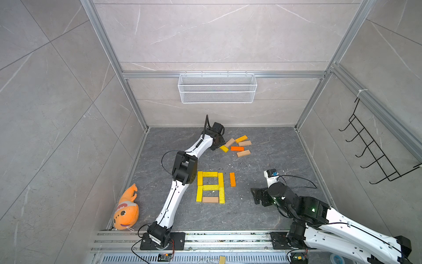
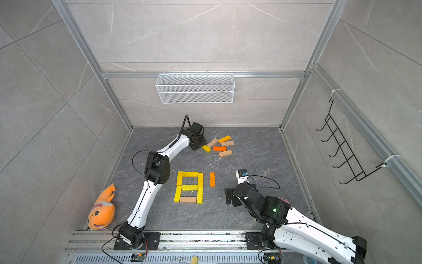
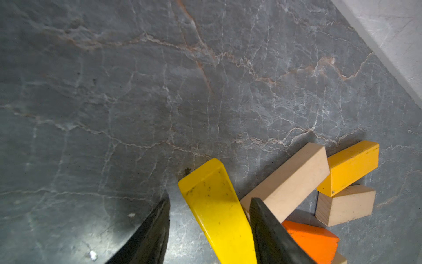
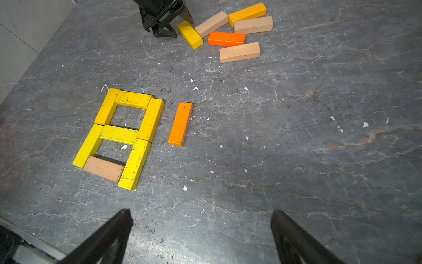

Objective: Assemble the number 8 with building blocks
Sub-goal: Adjust the building block at the center of the board.

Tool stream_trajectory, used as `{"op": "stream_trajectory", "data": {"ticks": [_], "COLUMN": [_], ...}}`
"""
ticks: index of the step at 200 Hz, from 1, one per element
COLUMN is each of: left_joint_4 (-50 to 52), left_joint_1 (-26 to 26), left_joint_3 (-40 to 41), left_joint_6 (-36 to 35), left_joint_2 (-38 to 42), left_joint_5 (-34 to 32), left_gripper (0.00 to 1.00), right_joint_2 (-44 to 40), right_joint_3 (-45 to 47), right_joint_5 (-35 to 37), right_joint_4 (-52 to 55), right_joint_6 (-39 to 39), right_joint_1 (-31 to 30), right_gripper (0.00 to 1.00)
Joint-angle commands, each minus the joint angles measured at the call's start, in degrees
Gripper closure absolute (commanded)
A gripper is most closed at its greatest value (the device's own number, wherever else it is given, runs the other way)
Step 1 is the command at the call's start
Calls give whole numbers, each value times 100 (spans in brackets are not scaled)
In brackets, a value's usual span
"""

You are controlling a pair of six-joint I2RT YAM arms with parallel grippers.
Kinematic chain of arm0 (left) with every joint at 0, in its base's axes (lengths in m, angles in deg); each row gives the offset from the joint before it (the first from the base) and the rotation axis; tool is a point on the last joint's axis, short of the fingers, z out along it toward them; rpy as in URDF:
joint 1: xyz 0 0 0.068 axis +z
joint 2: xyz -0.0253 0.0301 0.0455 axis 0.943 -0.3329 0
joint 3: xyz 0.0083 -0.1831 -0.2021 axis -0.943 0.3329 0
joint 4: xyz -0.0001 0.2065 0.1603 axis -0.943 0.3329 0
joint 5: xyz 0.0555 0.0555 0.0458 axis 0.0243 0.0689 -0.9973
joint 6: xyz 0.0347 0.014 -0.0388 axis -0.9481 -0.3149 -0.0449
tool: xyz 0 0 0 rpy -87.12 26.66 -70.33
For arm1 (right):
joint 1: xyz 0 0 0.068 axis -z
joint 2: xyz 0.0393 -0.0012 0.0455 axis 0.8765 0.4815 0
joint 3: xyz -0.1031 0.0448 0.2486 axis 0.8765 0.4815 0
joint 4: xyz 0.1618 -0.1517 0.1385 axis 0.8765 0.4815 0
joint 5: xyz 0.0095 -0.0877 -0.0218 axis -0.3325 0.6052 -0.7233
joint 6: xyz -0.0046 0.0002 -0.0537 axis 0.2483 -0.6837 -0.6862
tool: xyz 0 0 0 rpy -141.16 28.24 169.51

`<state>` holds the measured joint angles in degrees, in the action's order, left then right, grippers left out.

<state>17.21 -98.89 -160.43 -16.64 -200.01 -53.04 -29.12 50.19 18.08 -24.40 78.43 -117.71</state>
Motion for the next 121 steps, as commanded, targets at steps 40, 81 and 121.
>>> {"op": "stream_trajectory", "data": {"ticks": [40,81,121], "left_joint_4": [418,571,875], "left_joint_1": [38,39,39], "left_joint_3": [-297,-311,-313], "left_joint_6": [-91,-417,-907], "left_joint_2": [-400,-441,-380], "left_joint_5": [12,3,-58], "left_gripper": [50,55,58], "right_joint_2": [-120,-146,-60], "right_joint_3": [-63,-103,-128], "right_joint_5": [196,258,276], "right_joint_4": [199,263,259], "right_joint_6": [42,39,21], "right_joint_1": [22,21,22], "right_gripper": [2,2,2]}}
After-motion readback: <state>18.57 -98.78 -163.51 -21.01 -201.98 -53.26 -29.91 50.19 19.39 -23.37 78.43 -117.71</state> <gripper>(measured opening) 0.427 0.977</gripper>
